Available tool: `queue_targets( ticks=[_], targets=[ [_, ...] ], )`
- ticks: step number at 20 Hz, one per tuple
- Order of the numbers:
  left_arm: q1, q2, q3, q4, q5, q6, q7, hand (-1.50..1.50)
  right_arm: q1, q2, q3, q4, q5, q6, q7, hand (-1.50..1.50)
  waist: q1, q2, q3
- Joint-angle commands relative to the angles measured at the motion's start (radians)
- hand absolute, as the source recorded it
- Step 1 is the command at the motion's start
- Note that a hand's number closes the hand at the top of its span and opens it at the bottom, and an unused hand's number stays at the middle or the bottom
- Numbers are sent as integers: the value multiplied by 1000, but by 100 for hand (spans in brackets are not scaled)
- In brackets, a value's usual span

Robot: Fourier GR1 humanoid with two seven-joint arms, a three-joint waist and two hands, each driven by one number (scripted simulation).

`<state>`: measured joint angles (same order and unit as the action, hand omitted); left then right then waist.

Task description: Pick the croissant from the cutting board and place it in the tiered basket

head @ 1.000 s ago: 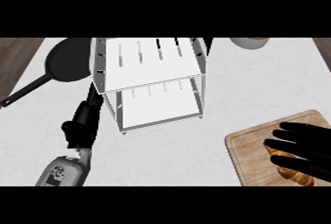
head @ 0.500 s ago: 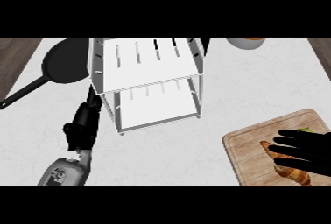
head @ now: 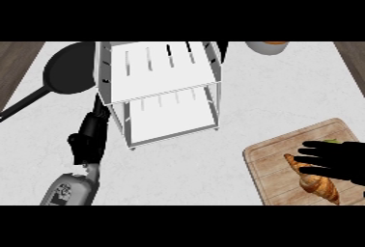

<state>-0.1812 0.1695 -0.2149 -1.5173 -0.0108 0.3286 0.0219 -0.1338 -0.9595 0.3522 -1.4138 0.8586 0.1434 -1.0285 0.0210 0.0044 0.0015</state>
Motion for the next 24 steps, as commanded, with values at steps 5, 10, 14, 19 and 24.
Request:
queue_targets(
  ticks=[5,10,14,19,24],
  targets=[
    [-6,-27,0,17,-32,-13,3,0,-97,89,38,115,46,38,-123,-150,-14,-3,-1],
    [15,12,45,-42,3,-58,39,0,-100,108,45,251,67,-70,-196,-150,-11,-3,-1],
    [42,24,59,-75,1,-74,43,0,-51,107,59,152,59,-26,-137,-150,-19,-6,-1],
    [14,-38,37,-16,-46,-38,2,0,-76,138,63,231,60,-42,-170,-150,-19,-4,-1],
    [31,-47,17,-51,-64,-48,42,0,-90,236,71,254,52,-58,-109,150,-18,-5,-1]
  ],
)
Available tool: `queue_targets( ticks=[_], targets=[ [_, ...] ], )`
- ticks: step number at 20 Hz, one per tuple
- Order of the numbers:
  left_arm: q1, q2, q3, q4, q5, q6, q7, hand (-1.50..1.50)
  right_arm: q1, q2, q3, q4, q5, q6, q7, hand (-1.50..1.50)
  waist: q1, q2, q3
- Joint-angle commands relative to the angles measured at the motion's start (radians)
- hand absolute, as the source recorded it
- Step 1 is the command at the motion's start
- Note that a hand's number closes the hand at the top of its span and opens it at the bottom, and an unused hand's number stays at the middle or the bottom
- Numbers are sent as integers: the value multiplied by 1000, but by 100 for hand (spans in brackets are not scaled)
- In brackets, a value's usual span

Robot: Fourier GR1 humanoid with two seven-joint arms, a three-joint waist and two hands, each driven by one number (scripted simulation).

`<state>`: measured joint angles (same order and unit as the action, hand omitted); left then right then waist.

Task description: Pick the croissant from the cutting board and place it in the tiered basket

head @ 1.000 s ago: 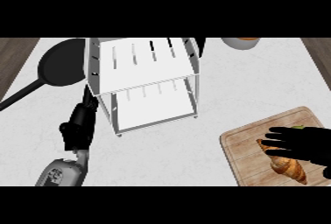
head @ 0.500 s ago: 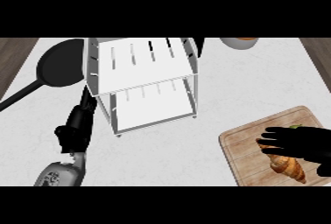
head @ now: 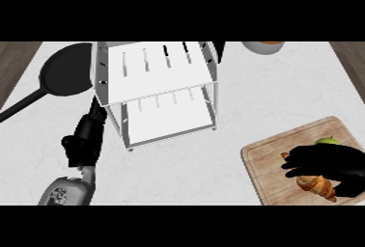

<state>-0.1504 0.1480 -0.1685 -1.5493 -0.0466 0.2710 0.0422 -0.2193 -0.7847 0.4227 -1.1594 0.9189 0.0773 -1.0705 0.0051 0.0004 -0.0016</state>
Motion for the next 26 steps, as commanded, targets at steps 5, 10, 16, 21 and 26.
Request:
queue_targets(
  ticks=[5,10,16,21,26],
  targets=[
    [-5,-31,1,40,-9,-2,-43,0,-8,76,-37,40,-16,-186,-159,150,-3,1,3],
    [0,-19,21,23,2,-21,-31,0,-9,102,-68,75,-41,-209,-181,150,0,2,2],
    [13,-3,27,14,-20,9,1,0,33,295,-12,-53,164,-22,608,150,-54,-32,-17],
    [38,-6,28,13,-16,12,3,0,6,439,-11,-138,253,29,918,150,-57,-41,-15],
    [46,-12,25,12,-16,13,-1,0,-14,623,33,-252,371,76,1237,150,-64,-44,-12]
  ],
)
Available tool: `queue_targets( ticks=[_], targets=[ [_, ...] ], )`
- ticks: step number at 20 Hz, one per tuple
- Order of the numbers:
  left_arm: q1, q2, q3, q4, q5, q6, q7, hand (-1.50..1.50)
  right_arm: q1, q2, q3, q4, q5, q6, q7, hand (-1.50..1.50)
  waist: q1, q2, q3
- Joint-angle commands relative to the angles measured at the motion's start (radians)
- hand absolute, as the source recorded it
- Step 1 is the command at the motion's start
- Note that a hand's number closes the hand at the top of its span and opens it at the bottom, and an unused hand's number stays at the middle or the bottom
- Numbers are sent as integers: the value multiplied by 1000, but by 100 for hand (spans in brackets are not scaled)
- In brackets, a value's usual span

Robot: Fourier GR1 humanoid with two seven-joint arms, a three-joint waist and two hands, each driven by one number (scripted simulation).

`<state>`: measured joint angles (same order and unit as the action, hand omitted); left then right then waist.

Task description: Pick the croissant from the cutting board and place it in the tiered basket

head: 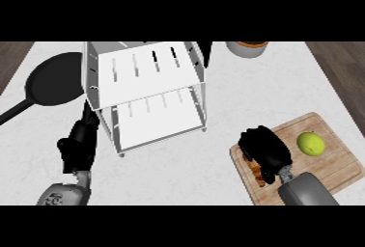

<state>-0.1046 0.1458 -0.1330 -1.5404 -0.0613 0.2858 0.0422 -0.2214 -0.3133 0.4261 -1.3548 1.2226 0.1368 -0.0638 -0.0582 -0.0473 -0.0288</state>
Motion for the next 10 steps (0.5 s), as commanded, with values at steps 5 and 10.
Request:
queue_targets(
  ticks=[5,10],
  targets=[
    [-8,-9,-17,17,4,-18,-3,0,-114,306,100,-192,159,84,553,150,24,9,18],
    [-33,-21,-23,20,1,-15,-1,0,-205,311,210,-392,128,242,876,150,42,15,23]
  ],
)
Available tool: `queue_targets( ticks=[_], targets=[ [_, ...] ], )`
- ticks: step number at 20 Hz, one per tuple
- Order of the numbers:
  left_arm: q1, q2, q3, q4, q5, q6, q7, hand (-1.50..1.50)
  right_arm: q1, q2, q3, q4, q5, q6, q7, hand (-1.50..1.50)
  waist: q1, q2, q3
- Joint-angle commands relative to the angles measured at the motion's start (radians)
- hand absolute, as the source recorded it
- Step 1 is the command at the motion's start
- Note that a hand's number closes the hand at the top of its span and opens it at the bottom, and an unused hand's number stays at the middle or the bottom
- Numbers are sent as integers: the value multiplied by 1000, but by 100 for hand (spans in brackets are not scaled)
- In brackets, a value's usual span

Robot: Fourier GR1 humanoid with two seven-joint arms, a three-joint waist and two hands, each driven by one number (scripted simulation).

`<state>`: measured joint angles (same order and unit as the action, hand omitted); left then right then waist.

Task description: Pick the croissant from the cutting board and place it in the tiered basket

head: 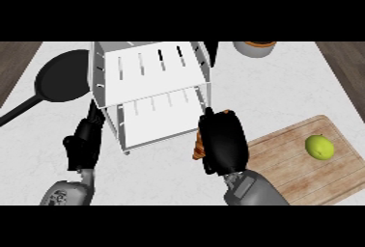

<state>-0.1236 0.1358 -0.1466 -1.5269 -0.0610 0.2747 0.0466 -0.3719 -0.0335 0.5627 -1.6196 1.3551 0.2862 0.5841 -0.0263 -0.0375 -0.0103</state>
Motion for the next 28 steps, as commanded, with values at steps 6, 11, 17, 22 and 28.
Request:
queue_targets(
  ticks=[6,11,17,22,28],
  targets=[
    [-18,-24,-36,11,1,-26,-20,0,-282,33,105,-231,-165,275,574,150,60,18,4],
    [-86,-27,-45,7,-10,-29,26,0,-389,33,69,-221,-350,107,710,150,88,27,7],
    [-44,-35,-55,17,-13,-32,-16,0,-645,33,3,-38,-473,87,812,150,99,32,4],
    [-46,-36,-51,-4,-27,-16,-4,0,-756,33,3,148,-478,13,819,150,85,35,7],
    [-55,-34,-32,11,-19,-22,-14,0,-936,33,-61,367,-532,5,759,150,76,38,7]
  ],
)
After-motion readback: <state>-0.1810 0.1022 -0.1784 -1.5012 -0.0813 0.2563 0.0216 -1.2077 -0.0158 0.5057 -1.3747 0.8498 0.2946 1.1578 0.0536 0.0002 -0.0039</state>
